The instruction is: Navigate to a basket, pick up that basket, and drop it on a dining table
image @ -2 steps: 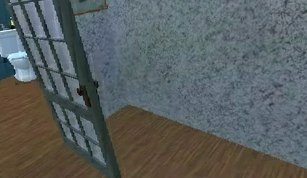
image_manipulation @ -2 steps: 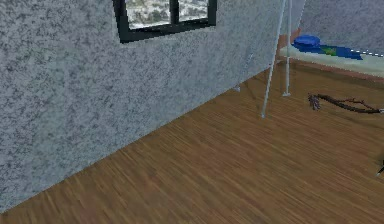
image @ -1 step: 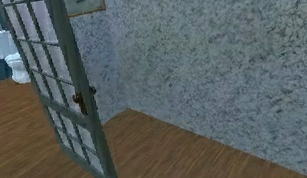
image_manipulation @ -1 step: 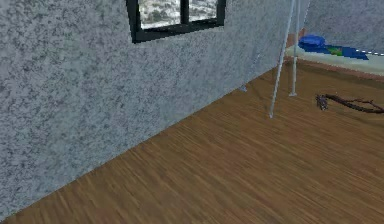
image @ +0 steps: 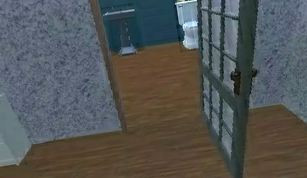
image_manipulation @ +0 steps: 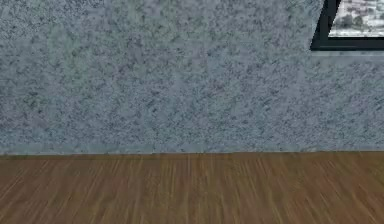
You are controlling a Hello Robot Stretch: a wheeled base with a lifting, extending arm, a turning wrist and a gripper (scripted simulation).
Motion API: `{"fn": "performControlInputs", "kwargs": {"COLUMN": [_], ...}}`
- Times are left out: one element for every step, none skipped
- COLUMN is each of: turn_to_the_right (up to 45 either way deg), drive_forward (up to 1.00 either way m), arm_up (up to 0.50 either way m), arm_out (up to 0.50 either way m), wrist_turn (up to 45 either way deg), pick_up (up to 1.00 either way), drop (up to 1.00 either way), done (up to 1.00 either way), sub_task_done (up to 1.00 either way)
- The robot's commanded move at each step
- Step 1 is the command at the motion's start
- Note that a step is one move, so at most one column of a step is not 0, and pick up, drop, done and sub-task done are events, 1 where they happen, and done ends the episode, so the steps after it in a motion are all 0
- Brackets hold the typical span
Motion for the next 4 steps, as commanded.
{"fn": "performControlInputs", "kwargs": {"turn_to_the_right": [-45.0,0.0,45.0,45.0], "drive_forward": [0.00,0.10,0.00,0.00], "arm_up": [0.00,0.00,0.00,0.00], "arm_out": [0.00,0.00,0.00,0.00], "wrist_turn": [0.0,0.0,0.0,0.0], "pick_up": [0.00,0.00,0.00,0.00], "drop": [0.00,0.00,0.00,0.00], "done": [0.00,0.00,0.00,0.00], "sub_task_done": [0.00,0.00,0.00,0.00]}}
